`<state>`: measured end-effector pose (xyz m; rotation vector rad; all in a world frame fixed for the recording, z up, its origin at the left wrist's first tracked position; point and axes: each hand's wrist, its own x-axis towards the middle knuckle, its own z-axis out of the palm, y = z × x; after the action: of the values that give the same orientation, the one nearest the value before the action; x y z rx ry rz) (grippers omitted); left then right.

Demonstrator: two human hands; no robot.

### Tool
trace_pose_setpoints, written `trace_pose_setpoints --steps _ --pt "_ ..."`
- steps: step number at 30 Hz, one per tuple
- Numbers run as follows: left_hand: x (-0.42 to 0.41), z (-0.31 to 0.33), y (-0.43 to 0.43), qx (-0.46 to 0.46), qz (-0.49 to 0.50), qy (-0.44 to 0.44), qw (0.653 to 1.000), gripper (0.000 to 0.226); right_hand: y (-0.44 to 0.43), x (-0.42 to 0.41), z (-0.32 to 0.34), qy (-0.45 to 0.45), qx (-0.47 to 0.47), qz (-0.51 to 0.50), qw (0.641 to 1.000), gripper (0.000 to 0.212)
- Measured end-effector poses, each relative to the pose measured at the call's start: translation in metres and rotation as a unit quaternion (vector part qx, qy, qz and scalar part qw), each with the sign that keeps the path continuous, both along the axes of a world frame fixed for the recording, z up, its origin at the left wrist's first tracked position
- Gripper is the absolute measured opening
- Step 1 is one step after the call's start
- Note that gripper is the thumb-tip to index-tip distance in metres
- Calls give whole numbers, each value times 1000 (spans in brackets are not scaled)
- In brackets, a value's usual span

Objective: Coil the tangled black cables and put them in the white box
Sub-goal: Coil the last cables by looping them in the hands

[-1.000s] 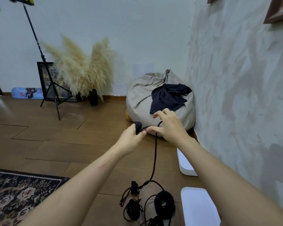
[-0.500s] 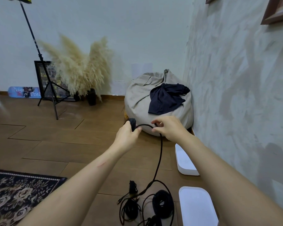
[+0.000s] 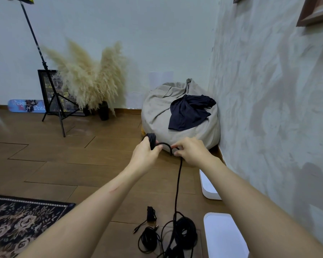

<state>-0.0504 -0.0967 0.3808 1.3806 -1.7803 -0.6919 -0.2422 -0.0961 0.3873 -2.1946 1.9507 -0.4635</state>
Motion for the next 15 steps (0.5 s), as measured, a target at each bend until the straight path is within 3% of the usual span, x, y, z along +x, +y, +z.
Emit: trace_pose_setpoints --steps 4,9,13,15 --pt "0 0 1 0 -5 6 1000 20 2 10 -6 -55 81 19 995 54" --pt "-3 -5 4 13 -20 2 1000 21 9 17 -15 -95 31 -18 995 64" --pt "-6 -7 4 8 -22 -10 1000 20 10 26 -17 -115 16 -36 993 28" --pt "-7 -7 3 9 -25 -8 1000 21 9 31 -17 -115 10 -41 993 27"
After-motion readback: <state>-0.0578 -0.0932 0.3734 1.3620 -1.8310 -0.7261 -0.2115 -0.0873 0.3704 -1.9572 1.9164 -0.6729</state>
